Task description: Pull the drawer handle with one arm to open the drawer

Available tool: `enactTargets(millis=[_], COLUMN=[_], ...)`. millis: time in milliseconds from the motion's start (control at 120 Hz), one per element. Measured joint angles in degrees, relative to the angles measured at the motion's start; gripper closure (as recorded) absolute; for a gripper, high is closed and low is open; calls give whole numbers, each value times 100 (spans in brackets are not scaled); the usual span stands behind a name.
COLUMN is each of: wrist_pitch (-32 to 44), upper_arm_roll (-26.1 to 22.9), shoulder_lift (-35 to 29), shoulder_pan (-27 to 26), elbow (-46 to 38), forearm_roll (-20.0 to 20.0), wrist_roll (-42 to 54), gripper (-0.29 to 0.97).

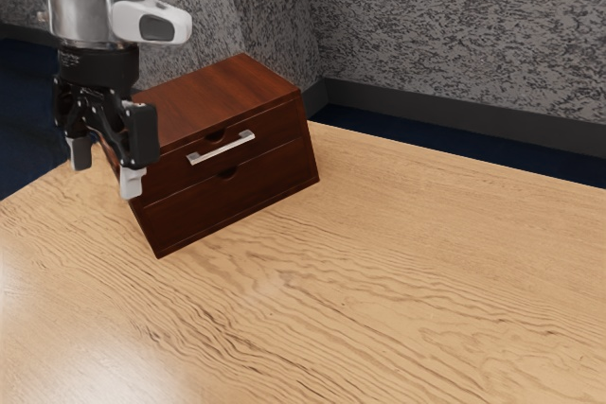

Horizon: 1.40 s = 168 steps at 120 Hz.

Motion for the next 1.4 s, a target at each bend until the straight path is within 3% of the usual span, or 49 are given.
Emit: enactTargets(millis=[217, 500, 750, 1042, 1400], wrist_pitch=[1318, 2207, 2541, 3517, 5089], upper_arm_roll=[27, 50, 52, 543, 587], shoulder_lift=[-13, 317, 652, 693, 975], shoulder_pan=[84, 331, 431, 449, 414], elbow=[-50, -110, -124, -1003, -1438], forearm_roll=[63, 132, 356, 461, 452], wrist_roll=[187, 923, 1914, 2663, 2736], gripper=[0, 0, 0, 0, 0])
